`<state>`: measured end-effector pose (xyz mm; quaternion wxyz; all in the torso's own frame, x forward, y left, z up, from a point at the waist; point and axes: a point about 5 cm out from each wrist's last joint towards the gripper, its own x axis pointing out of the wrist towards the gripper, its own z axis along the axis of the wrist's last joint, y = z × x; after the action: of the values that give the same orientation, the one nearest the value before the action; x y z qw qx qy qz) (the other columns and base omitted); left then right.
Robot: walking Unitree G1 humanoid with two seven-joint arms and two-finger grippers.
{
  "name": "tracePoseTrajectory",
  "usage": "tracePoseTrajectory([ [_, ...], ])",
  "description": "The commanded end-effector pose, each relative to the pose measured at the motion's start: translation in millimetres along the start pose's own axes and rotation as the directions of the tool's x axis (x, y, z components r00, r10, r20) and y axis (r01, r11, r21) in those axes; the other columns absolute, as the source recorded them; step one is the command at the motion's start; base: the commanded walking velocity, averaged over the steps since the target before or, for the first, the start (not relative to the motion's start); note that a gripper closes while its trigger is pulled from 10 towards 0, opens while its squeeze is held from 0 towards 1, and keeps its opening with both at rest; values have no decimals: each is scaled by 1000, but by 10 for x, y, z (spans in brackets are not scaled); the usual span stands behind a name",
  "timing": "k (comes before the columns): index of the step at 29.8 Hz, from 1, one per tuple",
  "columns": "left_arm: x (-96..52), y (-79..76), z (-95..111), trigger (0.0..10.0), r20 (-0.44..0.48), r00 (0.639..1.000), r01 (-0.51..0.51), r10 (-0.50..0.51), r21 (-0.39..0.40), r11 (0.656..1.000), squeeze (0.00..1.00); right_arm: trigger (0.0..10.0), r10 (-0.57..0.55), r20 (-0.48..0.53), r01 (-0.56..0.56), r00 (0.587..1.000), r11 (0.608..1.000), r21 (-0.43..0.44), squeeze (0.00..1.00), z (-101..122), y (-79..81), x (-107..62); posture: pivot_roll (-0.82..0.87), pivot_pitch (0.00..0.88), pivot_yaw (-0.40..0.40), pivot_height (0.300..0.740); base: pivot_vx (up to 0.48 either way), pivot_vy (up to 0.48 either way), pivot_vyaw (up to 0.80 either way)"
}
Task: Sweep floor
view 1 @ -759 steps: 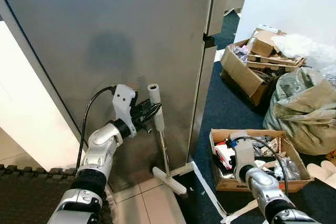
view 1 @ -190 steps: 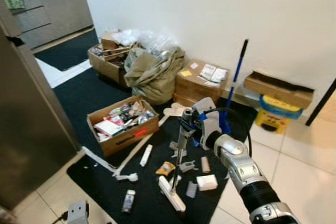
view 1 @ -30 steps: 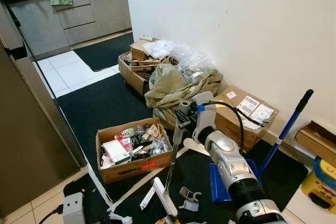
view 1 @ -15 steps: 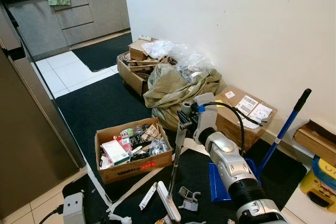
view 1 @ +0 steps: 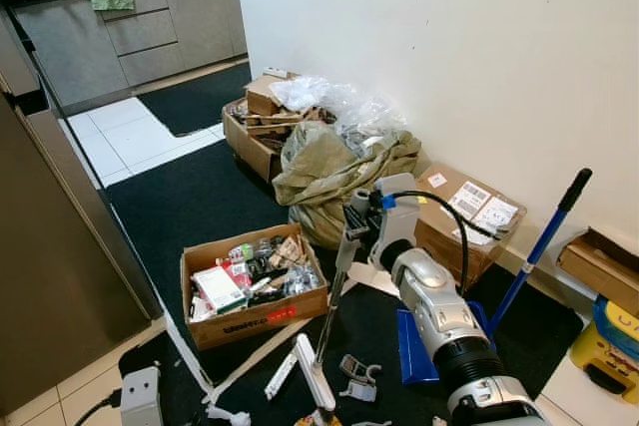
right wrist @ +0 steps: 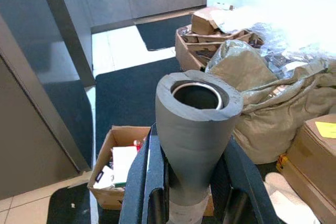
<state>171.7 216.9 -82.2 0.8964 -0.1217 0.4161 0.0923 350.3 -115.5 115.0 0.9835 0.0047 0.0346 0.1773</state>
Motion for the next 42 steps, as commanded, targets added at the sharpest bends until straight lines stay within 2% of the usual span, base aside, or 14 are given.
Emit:
tracePoseTrajectory([
  [1, -12, 35, -31, 10000, -18, 1000, -5, 5, 13, 1000, 0, 10000, 1, 57, -1, 998, 1000, 1, 0, 115, 28, 46, -96, 0, 38, 740, 0, 0, 0],
  [16, -10, 31, -28, 10000, -17, 1000, -6, 6, 9, 1000, 0, 10000, -11, 53, 11, 999, 1000, 2, 0, 112, 17, 53, -97, 0, 33, 740, 0, 0, 0],
  [26, -3, 14, -10, 10000, -8, 1000, -9, 9, 3, 1000, 0, 10000, 44, 14, -44, 999, 999, 9, 0, 66, 82, 73, -92, 0, 29, 740, 0, 0, 0],
  [42, 0, 9, 3, 10000, -6, 1000, -3, 3, 12, 1000, 0, 10000, 49, 18, -49, 999, 999, 17, 0, 81, 79, 78, -93, 0, 34, 740, 0, 0, 0],
])
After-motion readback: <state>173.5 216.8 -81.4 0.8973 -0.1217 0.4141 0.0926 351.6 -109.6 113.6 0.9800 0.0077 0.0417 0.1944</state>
